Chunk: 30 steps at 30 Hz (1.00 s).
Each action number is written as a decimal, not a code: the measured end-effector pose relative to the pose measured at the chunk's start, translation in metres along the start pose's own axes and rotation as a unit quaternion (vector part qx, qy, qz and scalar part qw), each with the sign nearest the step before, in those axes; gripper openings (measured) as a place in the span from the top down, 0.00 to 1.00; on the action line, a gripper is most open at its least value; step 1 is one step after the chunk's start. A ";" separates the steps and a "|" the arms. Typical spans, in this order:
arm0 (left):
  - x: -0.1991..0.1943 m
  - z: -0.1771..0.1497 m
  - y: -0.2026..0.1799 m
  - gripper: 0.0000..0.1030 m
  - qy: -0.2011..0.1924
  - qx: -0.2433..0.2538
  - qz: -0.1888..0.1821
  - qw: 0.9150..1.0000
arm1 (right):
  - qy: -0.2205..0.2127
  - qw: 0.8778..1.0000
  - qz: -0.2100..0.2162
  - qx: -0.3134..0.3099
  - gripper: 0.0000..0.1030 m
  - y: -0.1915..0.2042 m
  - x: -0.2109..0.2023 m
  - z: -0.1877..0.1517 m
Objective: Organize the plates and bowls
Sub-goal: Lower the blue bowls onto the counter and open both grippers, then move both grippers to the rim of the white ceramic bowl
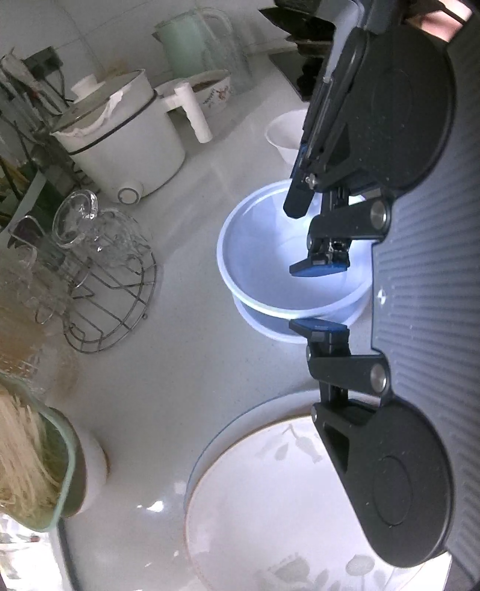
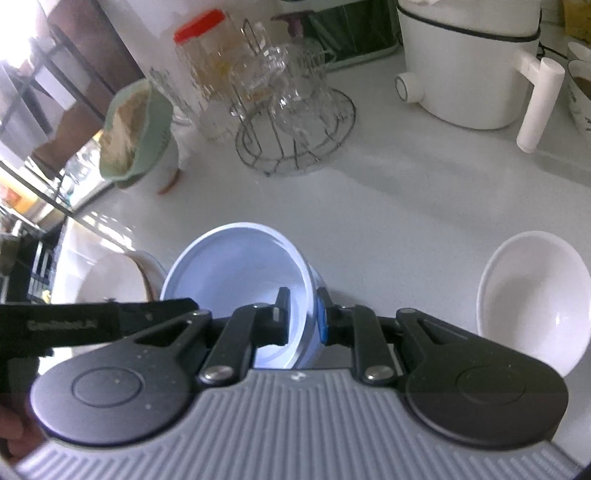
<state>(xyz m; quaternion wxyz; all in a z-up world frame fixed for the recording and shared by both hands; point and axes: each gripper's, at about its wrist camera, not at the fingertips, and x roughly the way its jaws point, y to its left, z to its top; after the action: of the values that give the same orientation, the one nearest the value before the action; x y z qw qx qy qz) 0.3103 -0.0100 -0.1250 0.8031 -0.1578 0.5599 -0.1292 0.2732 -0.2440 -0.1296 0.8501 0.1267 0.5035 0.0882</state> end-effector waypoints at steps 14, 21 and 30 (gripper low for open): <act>-0.060 0.013 -0.015 0.60 -0.066 0.044 0.004 0.997 | -0.084 0.996 0.011 0.010 0.57 0.006 -0.052 0.000; -0.084 0.005 -0.034 0.60 -0.091 0.080 -0.014 0.993 | -0.129 0.992 0.004 0.000 0.57 0.016 -0.084 -0.011; -0.111 -0.012 -0.040 0.59 -0.112 0.117 -0.026 0.986 | -0.184 0.983 -0.022 0.013 0.57 0.022 -0.120 -0.032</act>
<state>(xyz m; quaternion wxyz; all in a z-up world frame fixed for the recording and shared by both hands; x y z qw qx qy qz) 0.2599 -0.0052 -0.0174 0.8700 -0.0906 0.4432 -0.1960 0.1874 -0.2526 -0.0377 0.9281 0.1410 0.3426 0.0380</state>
